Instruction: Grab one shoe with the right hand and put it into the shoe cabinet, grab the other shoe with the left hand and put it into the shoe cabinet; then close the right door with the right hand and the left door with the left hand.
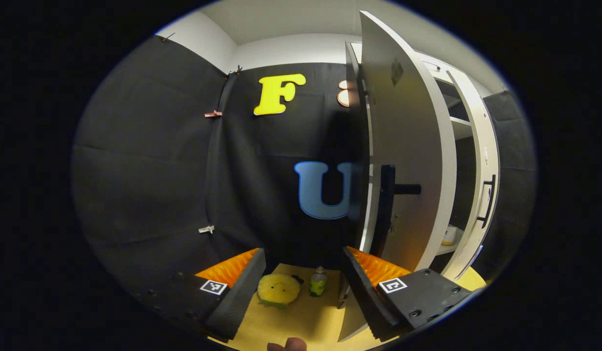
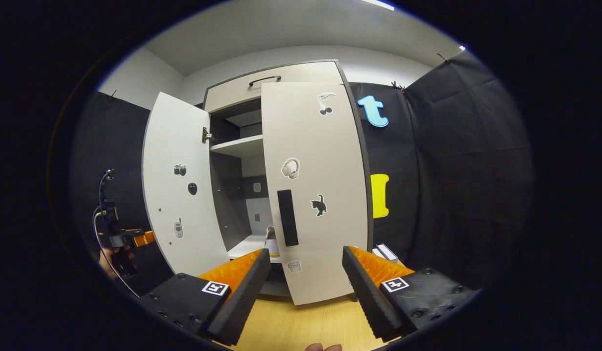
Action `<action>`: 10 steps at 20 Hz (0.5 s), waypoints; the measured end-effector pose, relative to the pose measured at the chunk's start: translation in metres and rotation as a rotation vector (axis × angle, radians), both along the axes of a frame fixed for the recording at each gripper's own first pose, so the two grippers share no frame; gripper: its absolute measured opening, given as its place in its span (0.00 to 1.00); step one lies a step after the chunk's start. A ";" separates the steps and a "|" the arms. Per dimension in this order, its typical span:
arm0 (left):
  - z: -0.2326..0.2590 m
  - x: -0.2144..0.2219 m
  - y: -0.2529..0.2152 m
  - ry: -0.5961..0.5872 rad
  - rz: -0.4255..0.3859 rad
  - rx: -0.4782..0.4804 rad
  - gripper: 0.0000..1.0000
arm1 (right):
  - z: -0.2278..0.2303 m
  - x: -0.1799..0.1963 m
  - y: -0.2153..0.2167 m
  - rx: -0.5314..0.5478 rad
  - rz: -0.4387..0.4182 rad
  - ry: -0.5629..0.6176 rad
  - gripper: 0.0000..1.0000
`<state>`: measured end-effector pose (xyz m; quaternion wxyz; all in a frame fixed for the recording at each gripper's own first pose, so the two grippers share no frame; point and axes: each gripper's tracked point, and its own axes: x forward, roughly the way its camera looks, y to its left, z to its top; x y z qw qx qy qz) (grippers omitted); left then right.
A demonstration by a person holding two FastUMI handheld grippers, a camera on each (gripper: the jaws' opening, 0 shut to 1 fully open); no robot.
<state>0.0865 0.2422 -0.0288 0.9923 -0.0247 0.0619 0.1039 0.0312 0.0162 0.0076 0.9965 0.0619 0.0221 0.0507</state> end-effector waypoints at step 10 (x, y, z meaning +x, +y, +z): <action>0.007 -0.002 -0.014 -0.019 0.040 0.028 0.93 | -0.001 0.001 -0.001 0.027 0.041 0.010 0.98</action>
